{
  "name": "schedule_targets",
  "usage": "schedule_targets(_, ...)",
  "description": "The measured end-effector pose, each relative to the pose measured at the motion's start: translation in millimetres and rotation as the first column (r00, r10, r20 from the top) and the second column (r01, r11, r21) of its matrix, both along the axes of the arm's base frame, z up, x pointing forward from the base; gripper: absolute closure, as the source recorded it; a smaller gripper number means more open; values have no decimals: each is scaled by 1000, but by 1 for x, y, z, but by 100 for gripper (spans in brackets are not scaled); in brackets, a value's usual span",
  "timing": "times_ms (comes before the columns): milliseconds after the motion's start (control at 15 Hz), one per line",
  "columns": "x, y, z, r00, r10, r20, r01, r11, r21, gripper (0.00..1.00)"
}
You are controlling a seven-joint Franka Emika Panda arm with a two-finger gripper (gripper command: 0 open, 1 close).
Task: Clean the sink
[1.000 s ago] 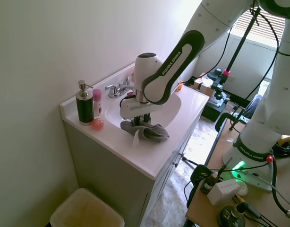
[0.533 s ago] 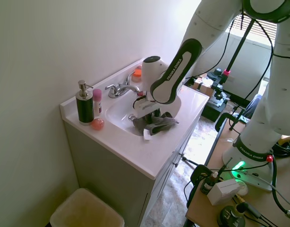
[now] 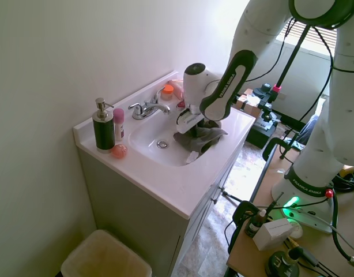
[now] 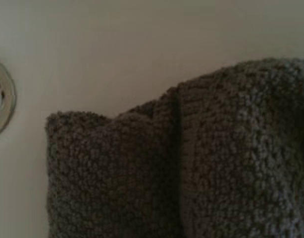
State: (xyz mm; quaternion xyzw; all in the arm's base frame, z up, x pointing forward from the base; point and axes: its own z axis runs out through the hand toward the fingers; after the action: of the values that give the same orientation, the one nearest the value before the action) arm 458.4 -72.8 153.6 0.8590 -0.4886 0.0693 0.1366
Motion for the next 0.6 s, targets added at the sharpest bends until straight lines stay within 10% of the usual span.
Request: schedule_targets(600,-2,-3,0,975,115,188,-106,993,-61,100)
